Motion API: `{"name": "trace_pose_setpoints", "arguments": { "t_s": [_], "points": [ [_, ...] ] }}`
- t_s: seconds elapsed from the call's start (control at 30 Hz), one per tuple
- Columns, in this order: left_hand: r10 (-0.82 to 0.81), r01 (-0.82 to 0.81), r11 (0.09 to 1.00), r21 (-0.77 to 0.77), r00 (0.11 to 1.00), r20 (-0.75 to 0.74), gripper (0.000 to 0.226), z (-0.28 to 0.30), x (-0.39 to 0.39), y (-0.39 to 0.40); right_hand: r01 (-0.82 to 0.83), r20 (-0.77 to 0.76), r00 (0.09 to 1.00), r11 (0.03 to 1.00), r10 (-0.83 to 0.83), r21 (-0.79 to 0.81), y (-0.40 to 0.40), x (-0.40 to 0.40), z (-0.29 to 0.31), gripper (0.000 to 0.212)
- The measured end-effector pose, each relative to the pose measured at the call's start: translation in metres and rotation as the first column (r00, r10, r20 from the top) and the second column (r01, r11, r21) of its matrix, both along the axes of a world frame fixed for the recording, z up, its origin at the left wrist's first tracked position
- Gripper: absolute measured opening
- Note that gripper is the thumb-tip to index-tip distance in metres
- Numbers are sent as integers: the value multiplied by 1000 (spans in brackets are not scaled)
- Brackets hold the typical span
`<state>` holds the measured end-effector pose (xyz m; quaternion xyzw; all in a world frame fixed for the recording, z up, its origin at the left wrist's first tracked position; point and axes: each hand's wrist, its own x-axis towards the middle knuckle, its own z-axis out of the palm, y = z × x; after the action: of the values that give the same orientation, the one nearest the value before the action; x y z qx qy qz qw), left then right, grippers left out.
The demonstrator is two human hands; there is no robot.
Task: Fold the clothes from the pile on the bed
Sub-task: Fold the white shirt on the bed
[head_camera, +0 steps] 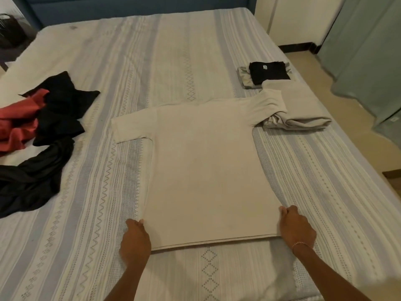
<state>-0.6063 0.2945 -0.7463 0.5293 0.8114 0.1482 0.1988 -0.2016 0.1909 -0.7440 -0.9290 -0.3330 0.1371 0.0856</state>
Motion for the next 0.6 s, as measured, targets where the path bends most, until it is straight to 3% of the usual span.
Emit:
{"name": "trace_pose_setpoints", "arguments": {
  "t_s": [0.2,0.37,0.47,0.6],
  "points": [
    [-134,126,990,-64,981,-140,26,-13,-3,-17,-106,106,987,986,119,-126,-20,-10,-11,39],
    [-252,243,968,-69,916,-313,17,-22,-4,-15,-141,182,968,973,175,-183,-24,-14,-16,38],
    [-298,324,946,-34,820,-488,18,-21,0,-7,-162,201,962,980,183,-117,-22,-15,-27,25],
    [-442,501,865,32,790,-426,28,-11,39,19,-178,310,939,983,153,53,-14,-13,-30,23]
  ]
}}
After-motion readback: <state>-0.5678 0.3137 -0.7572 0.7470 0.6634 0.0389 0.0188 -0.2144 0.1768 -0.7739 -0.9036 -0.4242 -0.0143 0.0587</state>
